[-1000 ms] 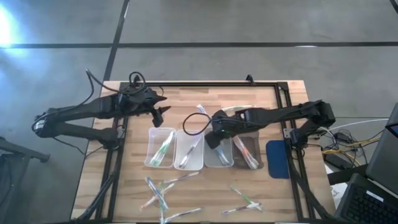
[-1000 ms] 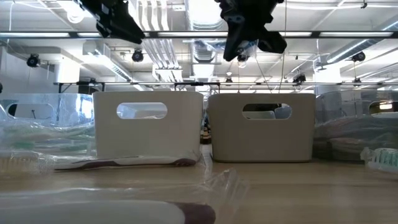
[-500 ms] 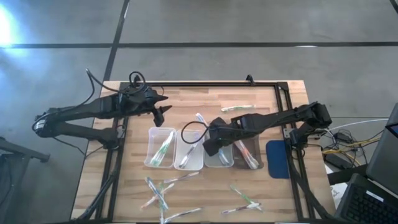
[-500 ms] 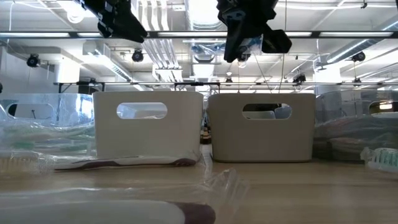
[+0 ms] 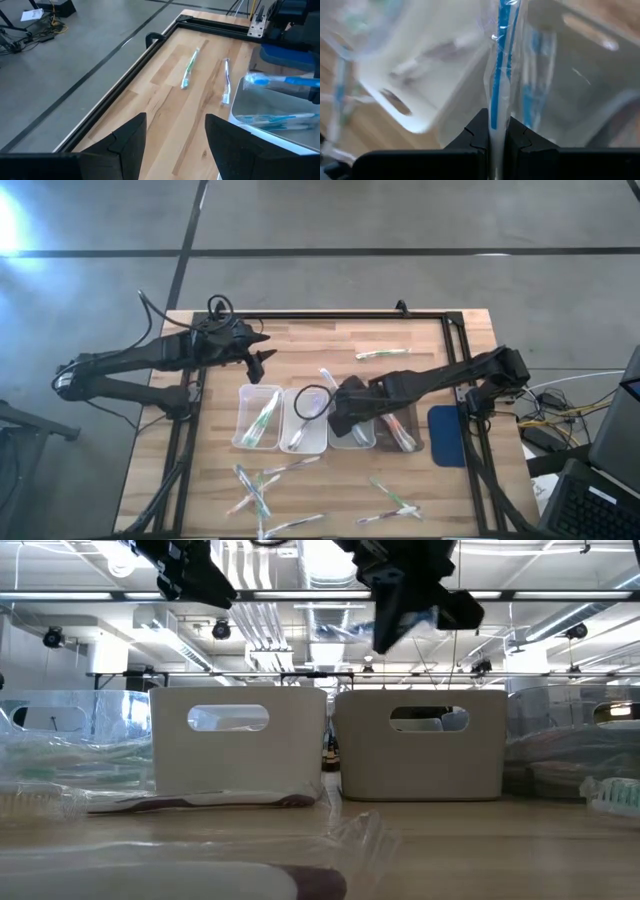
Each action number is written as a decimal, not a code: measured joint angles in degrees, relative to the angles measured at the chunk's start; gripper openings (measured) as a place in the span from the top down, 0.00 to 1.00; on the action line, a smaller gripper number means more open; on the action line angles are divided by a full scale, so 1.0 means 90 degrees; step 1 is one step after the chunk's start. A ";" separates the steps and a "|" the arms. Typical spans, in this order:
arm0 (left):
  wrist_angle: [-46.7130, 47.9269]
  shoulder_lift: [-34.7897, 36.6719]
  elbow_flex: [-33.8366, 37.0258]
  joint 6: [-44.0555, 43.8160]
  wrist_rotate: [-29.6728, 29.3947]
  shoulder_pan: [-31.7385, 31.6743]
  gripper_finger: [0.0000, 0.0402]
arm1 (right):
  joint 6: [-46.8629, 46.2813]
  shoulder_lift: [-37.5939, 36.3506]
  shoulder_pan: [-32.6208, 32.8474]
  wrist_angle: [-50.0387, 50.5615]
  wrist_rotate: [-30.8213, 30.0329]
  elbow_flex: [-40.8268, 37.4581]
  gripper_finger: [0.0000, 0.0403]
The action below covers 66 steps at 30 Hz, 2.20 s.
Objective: Pick & Place Toothbrushes
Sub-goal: Put the blue toothbrush into the gray bin
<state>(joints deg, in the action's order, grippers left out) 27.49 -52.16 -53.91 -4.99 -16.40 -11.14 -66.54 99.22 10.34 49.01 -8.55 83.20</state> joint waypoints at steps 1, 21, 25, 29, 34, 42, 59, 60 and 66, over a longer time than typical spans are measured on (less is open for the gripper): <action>-0.0001 0.0000 0.0000 0.0001 0.0000 0.0000 0.49 | -0.0034 0.0034 0.0015 0.0129 0.0065 -0.0002 0.97; 0.0001 -0.0002 0.0000 0.0005 0.0002 0.0000 0.49 | 0.0049 0.0835 0.0322 0.0837 0.0640 -0.0006 0.97; 0.0002 -0.0002 0.0000 0.0005 0.0002 0.0000 0.49 | -0.0056 0.0866 0.0398 0.0870 0.0640 -0.0020 0.97; 0.0002 -0.0002 0.0000 0.0005 0.0002 0.0000 0.49 | -0.0097 0.0864 0.0411 0.0870 0.0627 -0.0043 0.97; 0.0002 -0.0002 0.0000 0.0005 0.0002 0.0000 0.49 | -0.0117 0.0864 0.0409 0.0848 0.0566 -0.0167 0.97; 0.0002 -0.0002 0.0000 0.0005 0.0002 0.0000 0.49 | -0.0232 0.0864 0.0409 0.0459 0.0500 -0.0494 0.97; 0.0002 -0.0002 0.0000 0.0005 0.0002 0.0000 0.49 | -0.0277 0.0862 0.0404 -0.0231 0.0597 -0.1022 0.97; 0.0002 -0.0002 0.0000 0.0005 0.0002 0.0000 0.49 | -0.0277 0.0862 0.0404 -0.0228 0.0599 -0.1022 0.97; 0.0002 -0.0002 0.0000 0.0005 0.0002 0.0000 0.49 | -0.0258 0.0860 0.0404 -0.0225 0.0623 -0.0974 0.92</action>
<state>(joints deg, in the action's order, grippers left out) 27.51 -52.18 -53.91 -4.95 -16.38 -11.14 -68.87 106.96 13.98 46.99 -2.94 74.43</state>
